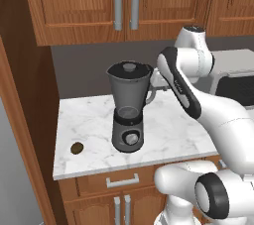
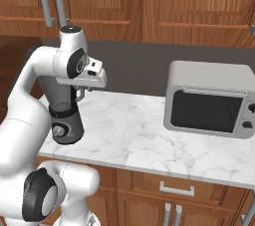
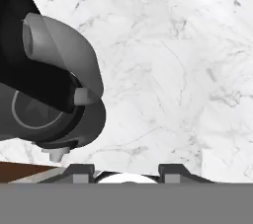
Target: Open the blender lid, put the kiwi in the blender, close the lid, and start the blender.
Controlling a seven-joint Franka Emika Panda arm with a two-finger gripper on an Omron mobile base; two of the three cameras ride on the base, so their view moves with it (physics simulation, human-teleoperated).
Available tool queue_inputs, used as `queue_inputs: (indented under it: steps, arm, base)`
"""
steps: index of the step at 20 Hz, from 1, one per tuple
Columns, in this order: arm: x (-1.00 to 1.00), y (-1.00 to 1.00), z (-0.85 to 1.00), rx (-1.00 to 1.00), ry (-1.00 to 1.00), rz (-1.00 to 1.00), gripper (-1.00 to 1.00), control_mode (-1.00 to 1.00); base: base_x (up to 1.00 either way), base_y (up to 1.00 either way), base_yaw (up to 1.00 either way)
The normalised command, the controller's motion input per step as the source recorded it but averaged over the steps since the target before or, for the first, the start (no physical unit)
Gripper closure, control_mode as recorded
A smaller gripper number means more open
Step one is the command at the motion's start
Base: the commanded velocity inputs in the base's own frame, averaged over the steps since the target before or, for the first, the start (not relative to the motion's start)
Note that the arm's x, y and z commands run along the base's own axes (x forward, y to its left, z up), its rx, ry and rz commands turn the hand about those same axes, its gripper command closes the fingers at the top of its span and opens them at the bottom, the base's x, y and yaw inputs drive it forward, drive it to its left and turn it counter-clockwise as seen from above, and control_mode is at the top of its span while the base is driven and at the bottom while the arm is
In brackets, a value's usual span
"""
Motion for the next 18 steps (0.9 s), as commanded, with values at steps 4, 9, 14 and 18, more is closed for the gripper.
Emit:
queue_inputs:
  steps: [4, 9, 14, 18]
  arm:
    - [-0.18, -0.02, 0.0, 0.01, -0.22, 0.0, -1.0, -1.0]
    - [-0.45, 0.02, 0.41, 0.0, -0.32, -0.04, -1.0, -1.0]
    - [-0.09, 0.58, 0.75, 0.0, -0.03, -0.03, -1.0, -1.0]
    - [0.0, 0.58, 0.63, 0.0, 0.02, 0.0, -1.0, -1.0]
  base:
    - [0.0, 0.0, 0.0]
    - [0.0, 0.0, 0.0]
    - [0.0, 0.0, 0.0]
    - [0.0, 0.0, 0.0]
